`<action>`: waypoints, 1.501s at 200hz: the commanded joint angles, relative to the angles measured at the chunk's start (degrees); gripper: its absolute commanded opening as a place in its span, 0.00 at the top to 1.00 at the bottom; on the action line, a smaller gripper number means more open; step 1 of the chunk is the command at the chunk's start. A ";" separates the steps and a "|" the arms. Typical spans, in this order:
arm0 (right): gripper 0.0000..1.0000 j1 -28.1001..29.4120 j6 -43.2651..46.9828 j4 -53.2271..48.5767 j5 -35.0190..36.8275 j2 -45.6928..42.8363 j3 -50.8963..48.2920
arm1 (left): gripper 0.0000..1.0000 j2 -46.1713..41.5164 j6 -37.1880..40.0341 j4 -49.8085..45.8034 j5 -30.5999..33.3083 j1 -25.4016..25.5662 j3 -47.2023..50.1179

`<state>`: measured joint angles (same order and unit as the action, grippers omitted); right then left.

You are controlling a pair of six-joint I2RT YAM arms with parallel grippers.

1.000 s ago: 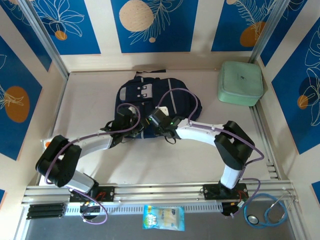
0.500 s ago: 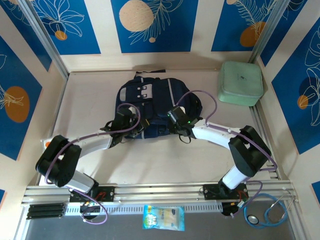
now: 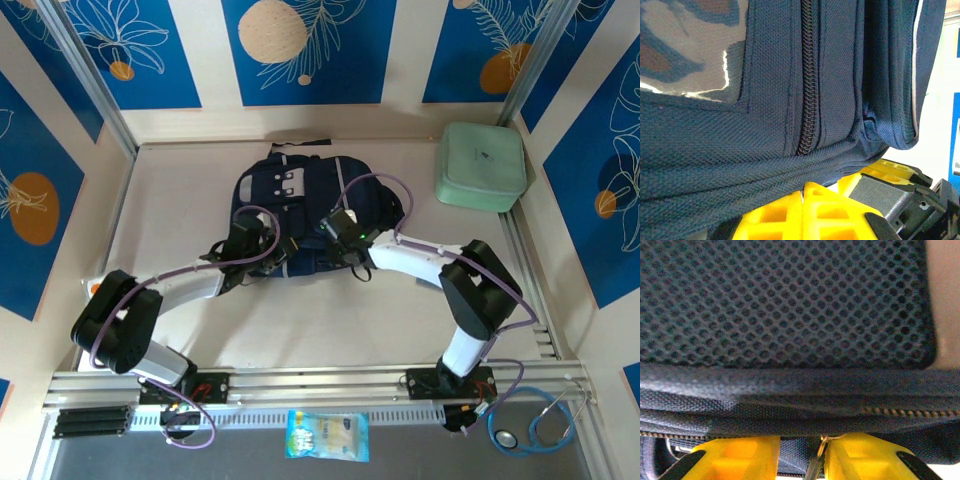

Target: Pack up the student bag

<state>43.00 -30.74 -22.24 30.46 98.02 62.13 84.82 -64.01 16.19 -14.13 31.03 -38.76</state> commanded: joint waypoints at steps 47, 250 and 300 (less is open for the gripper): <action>0.92 -1.86 -0.94 -0.74 1.97 -5.25 -4.35 | 1.00 -0.64 2.67 -0.67 0.69 -3.08 -1.45; 1.00 7.39 5.50 -4.59 -29.54 14.45 30.28 | 0.41 -11.65 1.71 -5.33 -3.55 -19.25 4.43; 1.00 8.27 4.59 -3.55 -32.27 14.57 30.86 | 0.52 -7.30 -0.81 -0.22 -4.52 -19.17 4.84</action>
<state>50.52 -26.44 -27.70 3.62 113.21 90.54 75.22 -62.52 11.38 -16.51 12.12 -34.76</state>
